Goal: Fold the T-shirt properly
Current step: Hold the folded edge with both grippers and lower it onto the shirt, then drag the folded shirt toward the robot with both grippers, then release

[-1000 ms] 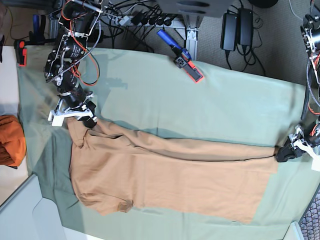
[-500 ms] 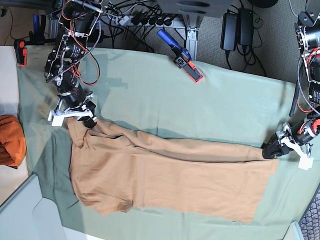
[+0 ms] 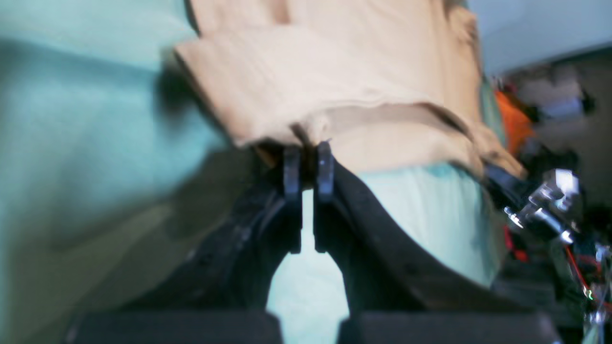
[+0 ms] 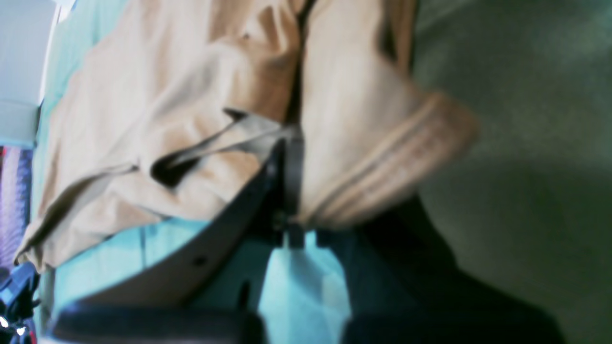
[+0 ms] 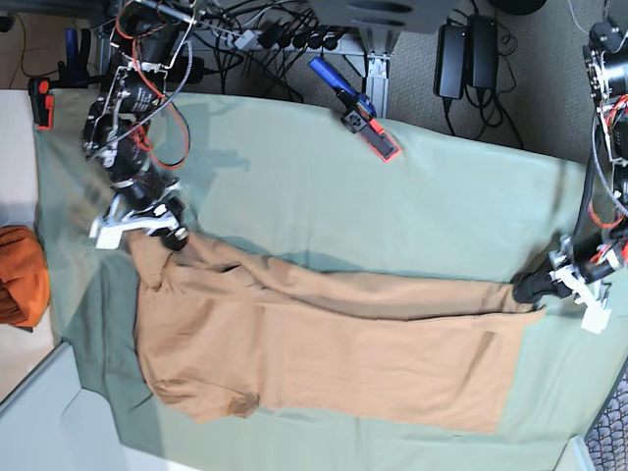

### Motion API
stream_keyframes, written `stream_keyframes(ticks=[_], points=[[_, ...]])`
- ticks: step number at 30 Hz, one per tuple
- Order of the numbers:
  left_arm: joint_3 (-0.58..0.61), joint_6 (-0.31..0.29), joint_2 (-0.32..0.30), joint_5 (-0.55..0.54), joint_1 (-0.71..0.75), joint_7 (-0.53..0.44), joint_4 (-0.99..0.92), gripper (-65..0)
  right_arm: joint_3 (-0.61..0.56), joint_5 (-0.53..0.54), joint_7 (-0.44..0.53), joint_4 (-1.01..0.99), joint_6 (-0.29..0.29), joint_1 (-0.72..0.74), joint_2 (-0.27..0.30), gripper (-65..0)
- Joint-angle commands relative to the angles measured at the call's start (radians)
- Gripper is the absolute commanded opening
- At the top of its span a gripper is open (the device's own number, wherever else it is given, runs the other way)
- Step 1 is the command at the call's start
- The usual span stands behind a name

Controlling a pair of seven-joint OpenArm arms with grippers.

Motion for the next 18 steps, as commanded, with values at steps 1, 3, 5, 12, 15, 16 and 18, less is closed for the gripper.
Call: stream_keyframes(ticks=[1,3,5,12,15,16,18], points=[[-0.004,-0.009,-0.03,-0.034,-0.016,-0.005,0.024,-65.0,0.003,0.026,0.005,0.017,0.11,0.008,0.03,-65.0],[-0.004,-0.009,-0.052,-0.037,-0.01,-0.003,0.033,-65.0,0.003,0.048,-0.005,0.019,0.114,-0.002,0.053,-65.0],[-0.004,-0.009,-0.073,-0.041,0.001,0.0,0.049,-65.0,0.003,0.067,-0.024,0.026,0.123,-0.012,0.074,-65.0],[-0.004,-0.009,-0.111,-0.065,0.105,0.013,0.196,-65.0,0.003,0.095,-0.05,0.145,0.125,-0.111,0.102,-65.0],[-0.004,-0.009,-0.112,-0.066,0.169,0.013,0.26,-65.0,0.003,0.095,-0.05,0.225,0.125,-0.177,0.109,-65.0],[-0.005,-0.009,-0.112,-0.065,0.191,0.013,0.282,-65.0,0.003,0.095,-0.051,0.252,0.125,-0.199,0.112,-65.0],[-0.005,-0.009,-0.113,-0.065,0.238,0.013,0.328,-65.0,0.003,0.094,-0.05,0.303,0.125,-0.246,0.116,-65.0]])
